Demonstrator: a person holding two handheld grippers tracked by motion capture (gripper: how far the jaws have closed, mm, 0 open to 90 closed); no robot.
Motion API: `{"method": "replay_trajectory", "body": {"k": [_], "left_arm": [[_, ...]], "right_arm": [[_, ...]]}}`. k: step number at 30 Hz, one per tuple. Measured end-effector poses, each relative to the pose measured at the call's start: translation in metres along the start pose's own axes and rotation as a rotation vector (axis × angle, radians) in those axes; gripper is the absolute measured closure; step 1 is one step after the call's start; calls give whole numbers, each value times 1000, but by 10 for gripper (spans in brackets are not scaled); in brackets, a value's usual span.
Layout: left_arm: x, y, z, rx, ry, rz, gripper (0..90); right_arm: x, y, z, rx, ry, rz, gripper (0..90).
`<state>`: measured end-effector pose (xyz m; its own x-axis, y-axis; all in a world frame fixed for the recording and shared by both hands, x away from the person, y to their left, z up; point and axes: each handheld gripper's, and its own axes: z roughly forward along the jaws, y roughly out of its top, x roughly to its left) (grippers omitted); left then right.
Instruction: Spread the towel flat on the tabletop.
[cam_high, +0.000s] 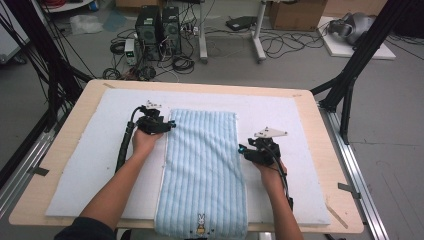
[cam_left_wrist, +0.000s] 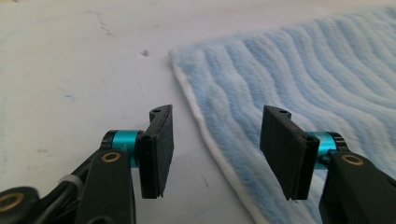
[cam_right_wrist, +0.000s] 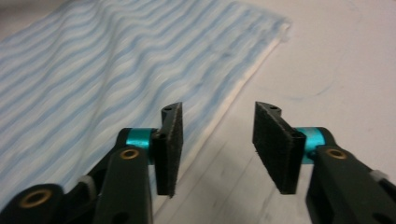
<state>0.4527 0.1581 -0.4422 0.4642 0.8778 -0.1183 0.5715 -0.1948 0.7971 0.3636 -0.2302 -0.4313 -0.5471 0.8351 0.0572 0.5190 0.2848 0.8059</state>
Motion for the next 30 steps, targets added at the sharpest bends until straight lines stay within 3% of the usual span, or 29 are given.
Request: {"method": "replay_trajectory", "body": {"k": [4,7,9,11,12,13,15,16,19,23,24,25,26,27,28,30], "left_arm": [[-4,4,-7,-25,-25,11,451],[-5,4,-8,-14,-35,21,461],[-7,3,-8,0,-48,20,466],[-8,3,-8,13,-57,37,479],[-9,3,-8,15,-60,39,489],[-10,3,-8,18,-60,42,498],[-11,2,-7,29,-57,38,502],[-11,2,-6,37,-56,39,502],[-15,0,-3,51,-63,48,501],[-21,-2,4,69,-71,76,547],[-23,-3,5,81,-56,102,589],[-25,-3,4,82,-25,140,638],[-27,-2,4,76,-28,164,763],[-28,-2,4,80,-3,182,852],[-27,-2,4,73,23,183,859],[-23,-2,5,68,34,143,862]], "right_arm": [[-8,13,24,16,-20,34,604],[-9,22,43,56,-22,52,583],[-9,25,54,73,-39,55,620],[-8,26,63,98,-58,39,736],[-8,27,63,92,-64,23,834],[-7,29,65,100,-75,13,862],[-6,30,66,100,-166,-35,866],[-8,29,66,93,-182,-13,861],[-15,26,65,64,-177,87,686],[-18,22,53,36,-154,93,615],[-19,21,49,28,-147,103,595],[-20,20,46,21,-142,109,590],[-20,19,43,19,-133,112,584],[-20,19,41,26,-115,113,568],[-20,19,39,34,-106,105,564],[-17,19,35,45,-90,90,565]]}}
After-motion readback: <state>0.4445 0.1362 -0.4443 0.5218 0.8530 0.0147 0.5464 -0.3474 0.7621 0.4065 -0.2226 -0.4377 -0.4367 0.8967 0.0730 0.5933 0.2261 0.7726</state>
